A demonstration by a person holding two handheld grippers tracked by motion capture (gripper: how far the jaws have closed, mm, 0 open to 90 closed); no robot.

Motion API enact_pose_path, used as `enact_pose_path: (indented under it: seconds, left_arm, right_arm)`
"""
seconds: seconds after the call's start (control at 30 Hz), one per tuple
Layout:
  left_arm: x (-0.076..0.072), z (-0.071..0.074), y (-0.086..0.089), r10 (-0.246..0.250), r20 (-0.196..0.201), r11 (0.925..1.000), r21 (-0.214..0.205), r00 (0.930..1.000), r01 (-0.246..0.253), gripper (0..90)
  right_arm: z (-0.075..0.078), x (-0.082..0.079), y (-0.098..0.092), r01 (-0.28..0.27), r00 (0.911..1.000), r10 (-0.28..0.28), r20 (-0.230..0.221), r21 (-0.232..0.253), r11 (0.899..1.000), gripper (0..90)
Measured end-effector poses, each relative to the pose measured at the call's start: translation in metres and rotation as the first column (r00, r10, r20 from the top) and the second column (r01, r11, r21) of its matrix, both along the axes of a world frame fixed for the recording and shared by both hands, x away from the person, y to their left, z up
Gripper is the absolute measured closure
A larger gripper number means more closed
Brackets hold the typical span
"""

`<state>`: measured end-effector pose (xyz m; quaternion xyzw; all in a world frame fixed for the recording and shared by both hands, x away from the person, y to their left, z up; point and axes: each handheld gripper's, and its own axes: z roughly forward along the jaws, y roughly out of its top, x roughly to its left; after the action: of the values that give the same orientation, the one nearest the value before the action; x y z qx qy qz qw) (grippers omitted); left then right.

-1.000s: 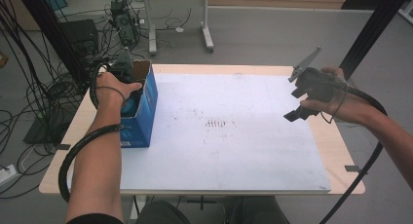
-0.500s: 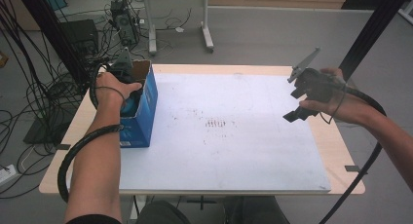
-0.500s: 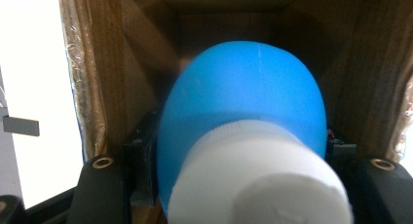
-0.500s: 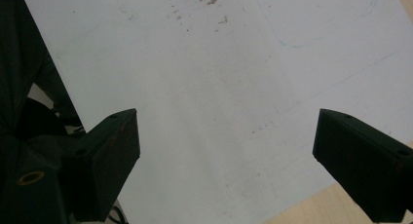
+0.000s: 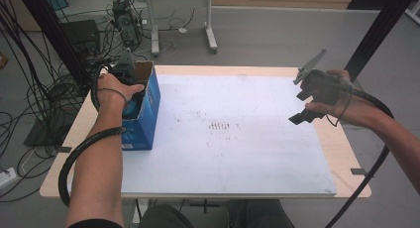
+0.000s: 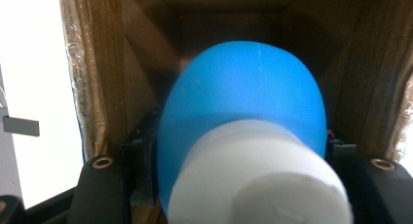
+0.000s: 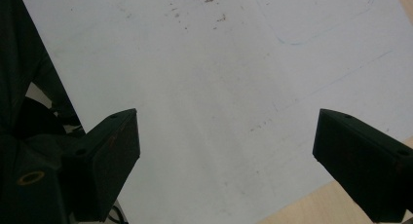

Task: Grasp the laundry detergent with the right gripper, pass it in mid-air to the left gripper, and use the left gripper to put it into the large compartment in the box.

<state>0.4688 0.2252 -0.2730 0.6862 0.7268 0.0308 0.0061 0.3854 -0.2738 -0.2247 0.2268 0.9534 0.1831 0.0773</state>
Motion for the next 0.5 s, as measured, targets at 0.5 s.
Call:
enact_pose_path:
  seconds: [0.5]
  left_arm:
    - [-0.0016, 0.0006, 0.0007, -0.005, 0.006, 1.0000, -0.003, 1.0000, 0.005, 36.0]
  right_arm:
    - [-0.0025, 0.0006, 0.0017, -0.009, 1.0000, 0.009, -0.003, 0.004, 1.000, 9.9]
